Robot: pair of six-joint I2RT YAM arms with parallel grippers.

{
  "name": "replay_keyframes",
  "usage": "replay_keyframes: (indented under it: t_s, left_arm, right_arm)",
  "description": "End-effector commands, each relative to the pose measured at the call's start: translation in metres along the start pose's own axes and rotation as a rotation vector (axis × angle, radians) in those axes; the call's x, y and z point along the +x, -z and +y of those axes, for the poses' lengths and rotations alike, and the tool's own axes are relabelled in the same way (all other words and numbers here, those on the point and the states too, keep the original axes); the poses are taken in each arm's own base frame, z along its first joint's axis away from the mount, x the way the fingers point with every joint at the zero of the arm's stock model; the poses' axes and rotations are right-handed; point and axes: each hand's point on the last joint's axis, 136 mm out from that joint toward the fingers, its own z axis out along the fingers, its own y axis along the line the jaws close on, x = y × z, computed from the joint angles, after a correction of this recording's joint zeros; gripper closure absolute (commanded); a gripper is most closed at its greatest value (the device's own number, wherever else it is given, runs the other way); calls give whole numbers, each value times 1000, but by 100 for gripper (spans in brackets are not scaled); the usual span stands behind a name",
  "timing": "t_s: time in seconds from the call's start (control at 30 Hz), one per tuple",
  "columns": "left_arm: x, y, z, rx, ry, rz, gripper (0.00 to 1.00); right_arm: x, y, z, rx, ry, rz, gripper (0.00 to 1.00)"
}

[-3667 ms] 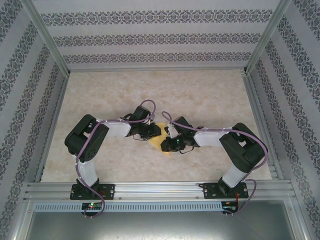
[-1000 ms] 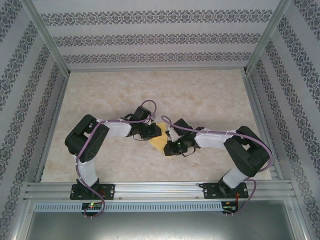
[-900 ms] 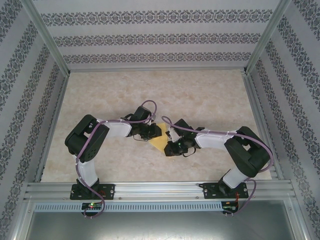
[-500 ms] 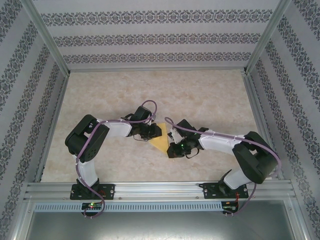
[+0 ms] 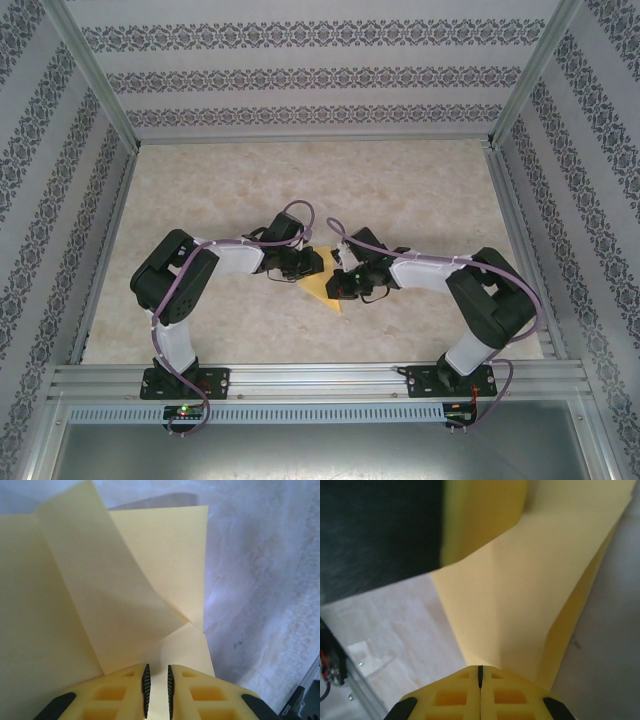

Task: Fold a paper plane with a square sheet of paper (fold left side to right side)
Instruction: Fourth fold the wing at the center of the table.

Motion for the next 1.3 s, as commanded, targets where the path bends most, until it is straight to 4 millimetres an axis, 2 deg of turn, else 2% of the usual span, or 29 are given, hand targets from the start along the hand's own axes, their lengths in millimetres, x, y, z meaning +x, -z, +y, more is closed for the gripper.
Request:
replay_keyframes:
  t_s: [0.0,0.27,0.37,0.47,0.63,0.87,1.1,1.27]
  left_arm:
    - [19,-9,28,-115,23,55,78]
    - [13,-5,20,-111,-3,45,78]
    - [6,2,9,-94,-26,26,77]
    - [-3,13,-7,-62,-63,-9,77]
    - [-7,28,-25,-9,-89,-51,76]
    - [15,16,-36,124,-69,-6,83]
    - [27,1,-39,150,-82,38,85]
    - [30,-7,-31,134,-69,48,86]
  right_arm:
    - [-16,-2,-6,38,-13,-53,95]
    - [11,-14,-33,84,-62,19,95]
    - [23,-18,-44,107,-78,57,100]
    - [31,-20,-51,121,-91,78,100]
    - [35,-20,-56,128,-98,90,100]
    - [34,-20,-56,126,-93,89,100]
    - [35,-19,-56,127,-89,95,100]
    - [37,-19,-57,134,-90,104,100]
